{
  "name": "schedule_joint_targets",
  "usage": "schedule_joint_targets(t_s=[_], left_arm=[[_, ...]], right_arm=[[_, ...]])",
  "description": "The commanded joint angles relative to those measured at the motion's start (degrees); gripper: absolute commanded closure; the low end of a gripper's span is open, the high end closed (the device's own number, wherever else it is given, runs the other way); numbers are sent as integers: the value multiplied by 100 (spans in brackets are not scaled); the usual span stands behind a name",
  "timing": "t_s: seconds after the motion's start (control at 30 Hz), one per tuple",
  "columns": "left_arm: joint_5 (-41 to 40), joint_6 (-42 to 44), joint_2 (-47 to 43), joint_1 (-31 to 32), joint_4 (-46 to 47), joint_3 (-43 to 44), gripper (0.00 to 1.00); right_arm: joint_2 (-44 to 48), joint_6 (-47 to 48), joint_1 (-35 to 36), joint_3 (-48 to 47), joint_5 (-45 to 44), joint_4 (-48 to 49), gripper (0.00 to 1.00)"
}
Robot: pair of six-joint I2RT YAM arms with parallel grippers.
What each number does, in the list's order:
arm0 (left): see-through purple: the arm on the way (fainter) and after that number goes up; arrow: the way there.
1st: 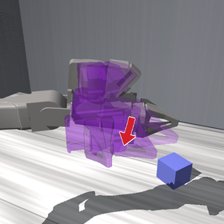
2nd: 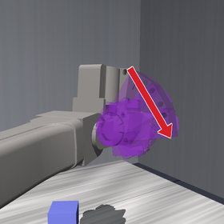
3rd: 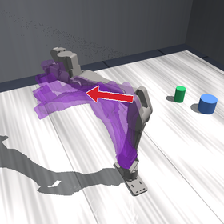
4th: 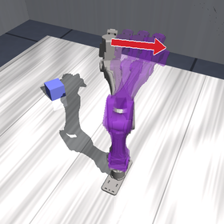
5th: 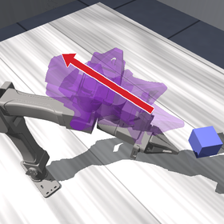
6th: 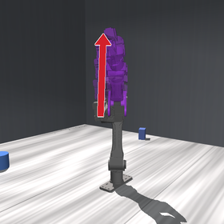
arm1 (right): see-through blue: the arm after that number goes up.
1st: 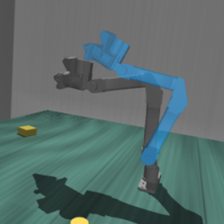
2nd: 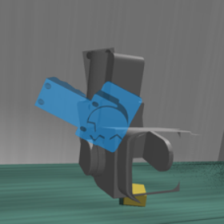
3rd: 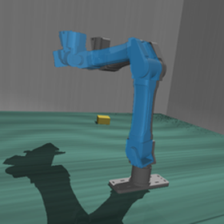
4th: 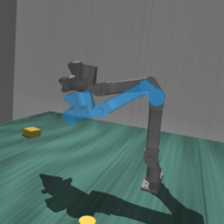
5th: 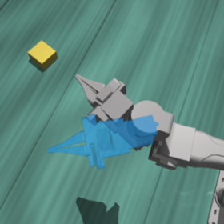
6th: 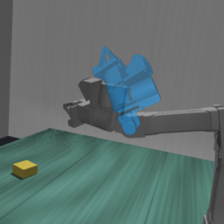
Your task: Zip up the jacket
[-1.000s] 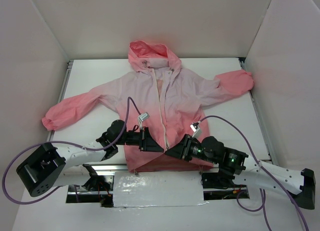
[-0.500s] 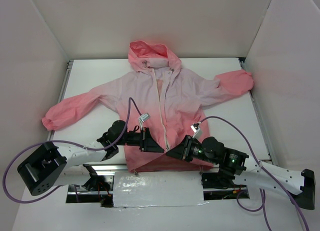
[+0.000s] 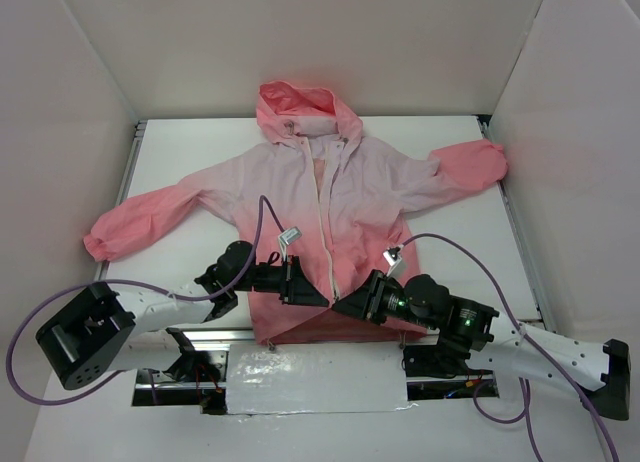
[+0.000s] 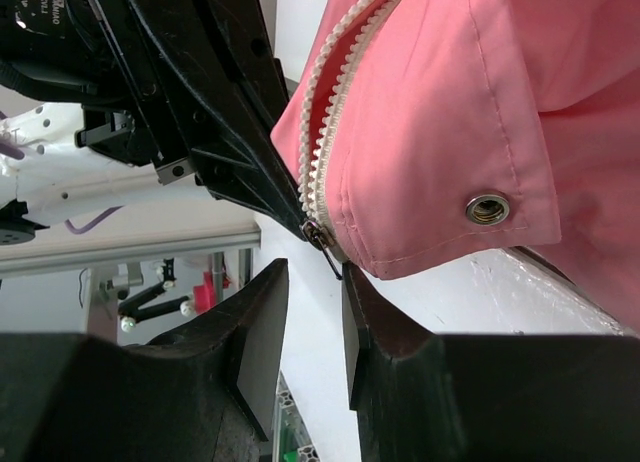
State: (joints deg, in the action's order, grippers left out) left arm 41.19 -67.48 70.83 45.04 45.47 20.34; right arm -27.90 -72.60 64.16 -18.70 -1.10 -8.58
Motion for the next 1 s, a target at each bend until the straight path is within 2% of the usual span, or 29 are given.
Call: schedule_joint_targets(t_s=[0.0, 0.4, 0.47, 0.6, 0.77, 0.97], left_arm=[[161, 148, 45, 58, 348, 32, 100], [144, 165, 45, 67, 313, 32, 100], [144, 165, 45, 67, 322, 23, 100], [152, 156, 80, 67, 383, 14, 100], [144, 139, 98, 67, 401, 5, 100], [144, 121, 89, 75, 445, -4, 100]], right_arm=[[74, -44, 26, -125, -189, 67, 65], [30, -70, 35, -134, -136, 137, 72], [13, -62, 35, -160, -101, 76, 67], [13, -53, 26, -196, -83, 40, 66], [-5, -53, 35, -292, -65, 6, 60], [13, -35, 35, -275, -74, 49, 60]])
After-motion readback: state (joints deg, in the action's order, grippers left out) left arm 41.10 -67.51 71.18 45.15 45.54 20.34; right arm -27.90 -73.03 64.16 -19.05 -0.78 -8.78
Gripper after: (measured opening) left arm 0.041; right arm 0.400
